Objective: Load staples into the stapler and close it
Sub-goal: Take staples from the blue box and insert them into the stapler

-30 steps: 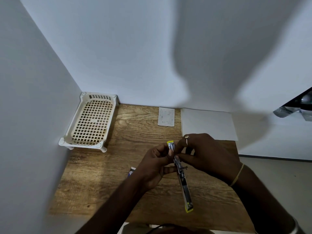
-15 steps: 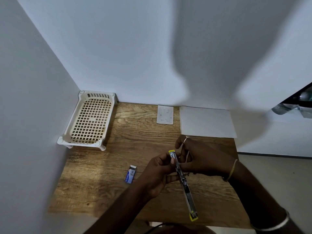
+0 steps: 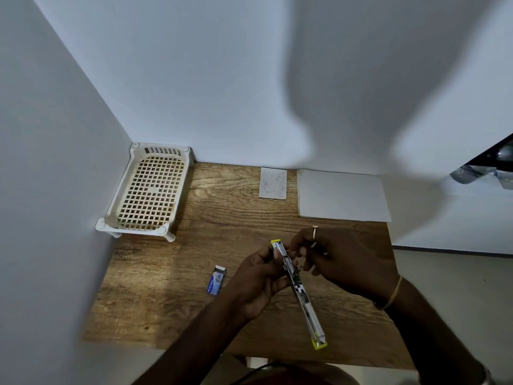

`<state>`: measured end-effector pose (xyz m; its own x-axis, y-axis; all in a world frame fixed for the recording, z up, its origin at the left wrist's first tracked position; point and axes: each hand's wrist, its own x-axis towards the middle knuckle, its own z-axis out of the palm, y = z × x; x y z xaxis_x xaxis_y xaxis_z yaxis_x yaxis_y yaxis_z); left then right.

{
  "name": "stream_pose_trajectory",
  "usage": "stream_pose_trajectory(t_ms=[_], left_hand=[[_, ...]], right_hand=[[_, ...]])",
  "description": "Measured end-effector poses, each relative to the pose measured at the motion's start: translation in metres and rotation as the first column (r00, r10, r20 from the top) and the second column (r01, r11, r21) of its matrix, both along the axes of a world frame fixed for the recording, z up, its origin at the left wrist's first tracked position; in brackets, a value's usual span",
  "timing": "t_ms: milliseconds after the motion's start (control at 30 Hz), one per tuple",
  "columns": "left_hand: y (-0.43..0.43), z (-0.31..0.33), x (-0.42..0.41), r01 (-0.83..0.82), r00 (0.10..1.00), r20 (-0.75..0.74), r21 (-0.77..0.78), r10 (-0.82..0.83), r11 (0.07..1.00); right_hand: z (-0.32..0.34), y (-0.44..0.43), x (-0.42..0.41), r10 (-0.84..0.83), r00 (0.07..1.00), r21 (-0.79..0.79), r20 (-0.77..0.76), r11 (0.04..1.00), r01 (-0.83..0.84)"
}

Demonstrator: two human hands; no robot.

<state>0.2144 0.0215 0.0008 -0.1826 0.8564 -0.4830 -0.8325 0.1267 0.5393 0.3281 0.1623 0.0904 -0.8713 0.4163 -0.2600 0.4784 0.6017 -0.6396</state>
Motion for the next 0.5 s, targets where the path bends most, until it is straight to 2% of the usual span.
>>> stream_pose_trajectory(t_ms=[133, 333, 500], left_hand=[[0.0, 0.001, 0.003, 0.014, 1.0, 0.022, 0.008, -0.015, 1.0], [0.0, 0.001, 0.004, 0.002, 0.999, 0.033, -0.021, -0.002, 1.0], [0.0, 0.003, 0.003, 0.015, 1.0, 0.006, -0.011, -0.015, 1.0]], right_hand=[[-0.001, -0.004, 0.006, 0.039, 0.999, 0.03, -0.016, 0.999, -0.038], [0.006, -0.004, 0.015, -0.051, 0.979, -0.167, -0.196, 0.986, 0.018], [0.0, -0.013, 0.012, 0.017, 0.986, 0.029, -0.164, 0.999, -0.012]])
